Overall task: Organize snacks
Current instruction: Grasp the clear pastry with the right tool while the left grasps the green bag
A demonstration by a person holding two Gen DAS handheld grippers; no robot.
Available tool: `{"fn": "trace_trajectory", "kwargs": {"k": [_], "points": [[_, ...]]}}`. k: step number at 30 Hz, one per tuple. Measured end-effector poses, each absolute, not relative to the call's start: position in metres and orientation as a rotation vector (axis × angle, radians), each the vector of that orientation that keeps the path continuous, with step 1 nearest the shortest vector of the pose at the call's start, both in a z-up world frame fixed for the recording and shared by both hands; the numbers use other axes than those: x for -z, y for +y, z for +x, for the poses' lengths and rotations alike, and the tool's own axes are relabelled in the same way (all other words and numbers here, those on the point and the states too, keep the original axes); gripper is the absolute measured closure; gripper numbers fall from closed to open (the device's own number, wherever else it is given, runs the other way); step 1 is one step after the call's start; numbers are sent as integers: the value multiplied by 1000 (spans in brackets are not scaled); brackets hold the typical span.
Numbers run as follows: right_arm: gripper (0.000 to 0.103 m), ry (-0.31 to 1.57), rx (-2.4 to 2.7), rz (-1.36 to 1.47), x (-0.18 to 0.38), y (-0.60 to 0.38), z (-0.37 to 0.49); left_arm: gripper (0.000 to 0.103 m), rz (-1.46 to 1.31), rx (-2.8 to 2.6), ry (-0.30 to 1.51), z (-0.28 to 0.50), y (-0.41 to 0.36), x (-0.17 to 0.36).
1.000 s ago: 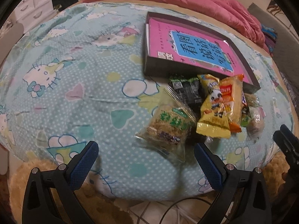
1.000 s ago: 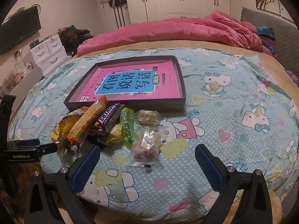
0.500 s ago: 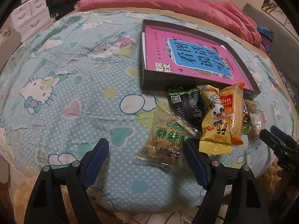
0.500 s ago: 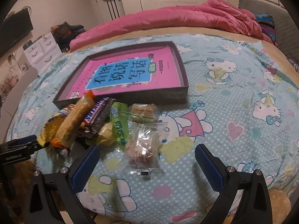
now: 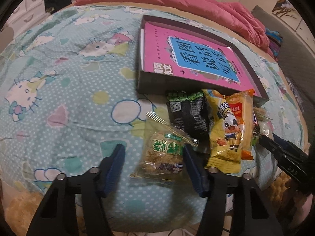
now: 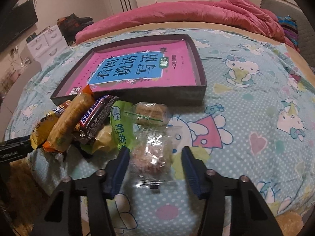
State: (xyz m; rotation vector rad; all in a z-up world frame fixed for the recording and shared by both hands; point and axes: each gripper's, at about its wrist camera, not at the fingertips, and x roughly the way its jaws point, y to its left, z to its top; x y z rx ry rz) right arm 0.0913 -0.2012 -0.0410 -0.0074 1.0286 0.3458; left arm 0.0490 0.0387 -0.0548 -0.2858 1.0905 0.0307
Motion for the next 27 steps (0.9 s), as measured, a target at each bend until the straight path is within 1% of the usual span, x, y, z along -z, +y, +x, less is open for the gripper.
{"fn": "trace_trajectory", "kwargs": {"k": [1, 4, 13, 17, 21, 23, 27], "points": [[56, 1034, -352, -2, 41, -202, 92, 54, -288, -20, 1090, 49, 37, 55], [57, 1052, -364, 32, 44, -209, 93, 56, -272, -14, 1084, 49, 34, 54], [60, 1048, -321, 165, 37, -245, 93, 57, -407, -61, 1043, 42, 63, 47], [60, 1002, -287, 194, 28, -258, 93, 58, -447, -97, 998, 39, 77, 40], [61, 931, -290, 180, 13, -261, 95, 58, -454, -121, 939, 36, 83, 29], [63, 906, -295, 166, 7, -261, 97, 58, -442, -128, 922, 35, 83, 26], [63, 894, -311, 165, 4, -261, 105, 58, -427, -122, 896, 36, 80, 21]]}}
